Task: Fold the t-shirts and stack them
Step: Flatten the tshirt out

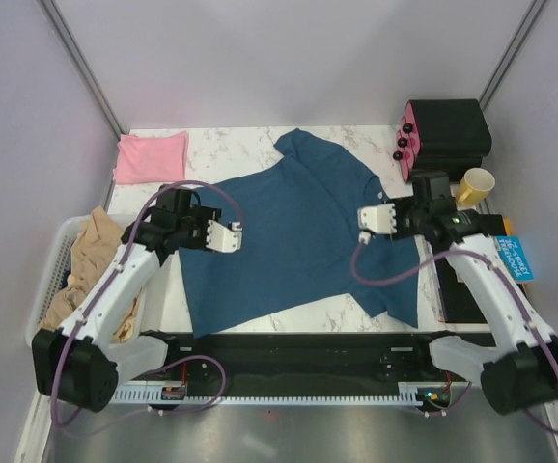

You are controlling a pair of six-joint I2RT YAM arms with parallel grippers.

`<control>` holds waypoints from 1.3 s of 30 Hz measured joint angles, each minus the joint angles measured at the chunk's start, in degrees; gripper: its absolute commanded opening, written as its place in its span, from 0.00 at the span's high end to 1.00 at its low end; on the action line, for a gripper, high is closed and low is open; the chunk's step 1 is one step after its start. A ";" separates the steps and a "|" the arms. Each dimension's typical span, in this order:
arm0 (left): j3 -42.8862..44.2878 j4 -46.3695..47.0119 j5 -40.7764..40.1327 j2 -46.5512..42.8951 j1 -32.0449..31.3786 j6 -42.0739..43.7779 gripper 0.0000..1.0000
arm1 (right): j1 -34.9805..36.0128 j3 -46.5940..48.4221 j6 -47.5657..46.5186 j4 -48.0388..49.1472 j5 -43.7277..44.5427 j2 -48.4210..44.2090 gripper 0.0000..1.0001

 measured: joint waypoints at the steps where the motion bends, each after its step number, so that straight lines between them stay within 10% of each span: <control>1: -0.09 4.09 -1.46 2.51 0.09 -1.62 0.44 | 0.00 1.03 2.49 3.67 0.28 3.96 1.00; 8: 0.76 21.81 -11.39 18.01 0.42 -8.85 0.98 | -0.09 20.24 23.87 19.08 4.00 33.44 1.00; 20: 12.63 27.71 -21.31 35.06 0.68 -10.88 0.98 | -0.11 50.60 39.12 18.34 -0.26 67.52 1.00; 39: 22.01 27.36 -26.29 46.90 0.79 -11.69 0.98 | 0.98 63.28 40.79 16.57 1.70 82.05 1.00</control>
